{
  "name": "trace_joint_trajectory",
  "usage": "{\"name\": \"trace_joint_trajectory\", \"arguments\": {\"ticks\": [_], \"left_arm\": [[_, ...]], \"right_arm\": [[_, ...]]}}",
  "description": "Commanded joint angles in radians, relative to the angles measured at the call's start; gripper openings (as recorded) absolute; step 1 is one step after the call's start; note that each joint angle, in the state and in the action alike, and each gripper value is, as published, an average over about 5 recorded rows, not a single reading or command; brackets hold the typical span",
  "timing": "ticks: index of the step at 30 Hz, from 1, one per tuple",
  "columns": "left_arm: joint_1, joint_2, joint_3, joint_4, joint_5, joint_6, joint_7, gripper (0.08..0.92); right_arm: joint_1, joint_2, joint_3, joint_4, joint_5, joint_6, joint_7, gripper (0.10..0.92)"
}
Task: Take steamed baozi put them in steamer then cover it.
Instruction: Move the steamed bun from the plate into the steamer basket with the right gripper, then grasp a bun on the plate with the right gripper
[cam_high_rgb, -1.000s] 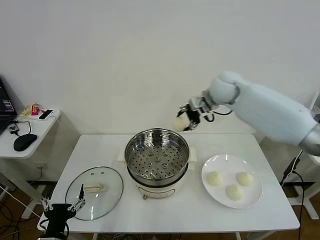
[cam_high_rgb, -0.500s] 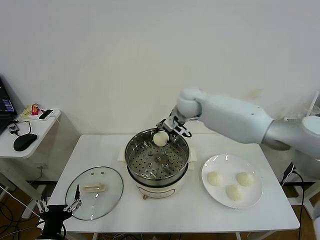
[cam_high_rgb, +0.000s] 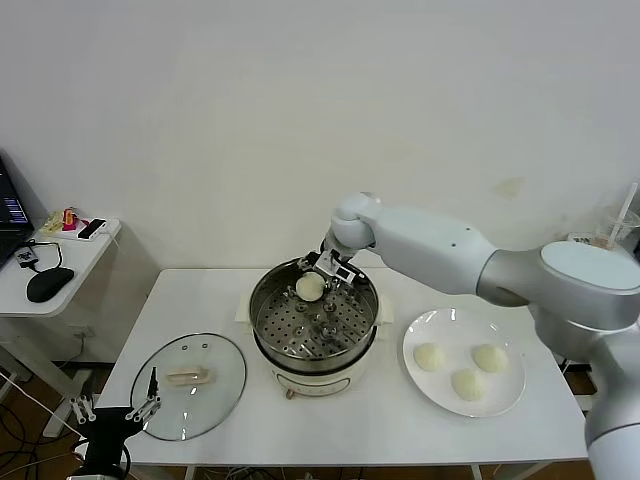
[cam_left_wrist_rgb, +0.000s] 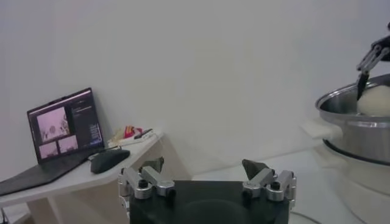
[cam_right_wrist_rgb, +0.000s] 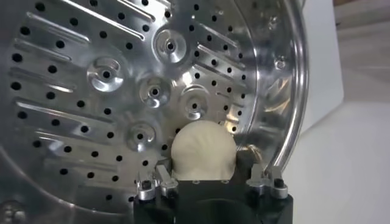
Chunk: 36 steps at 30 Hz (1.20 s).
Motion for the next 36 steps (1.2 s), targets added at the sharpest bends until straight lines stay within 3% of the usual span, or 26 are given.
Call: {"name": "trace_joint_trajectory", "arguments": {"ticks": [1,5,13,19,28,36], "left_arm": [[-0.001,0.000,-0.001,-0.015,0.001,0.001,-0.002,0.823],[-0.005,0.002,0.002,-0.016,0.000,0.005,0.001,0.823],[-0.009,0.019,0.025,-0.042,-0.002,0.040,0.024,0.823],[-0.022,0.042,0.036,-0.039,0.001,0.044,0.038,0.823],[-0.050,0.077,0.056,-0.027,-0.002,0.054,0.048,0.823],[-0.088,0.097,0.059,0.011,-0.015,0.058,0.048,0.823]], "right_arm": [[-0.007,0.023,-0.002,-0.038,-0.023,0.037,0.016,0.752],[0.042,-0.027,0.005,0.052,0.048,-0.054,-0.031,0.815],[0.178,-0.263,0.042,0.363,0.295,-0.414,-0.145,0.823],[0.220,-0.485,0.065,0.523,0.334,-0.636,-0.127,0.823],[0.134,-0.863,0.113,0.709,0.283,-0.693,-0.149,0.823],[-0.154,-0.947,0.242,0.727,0.245,-0.698,-0.120,0.823]]}}
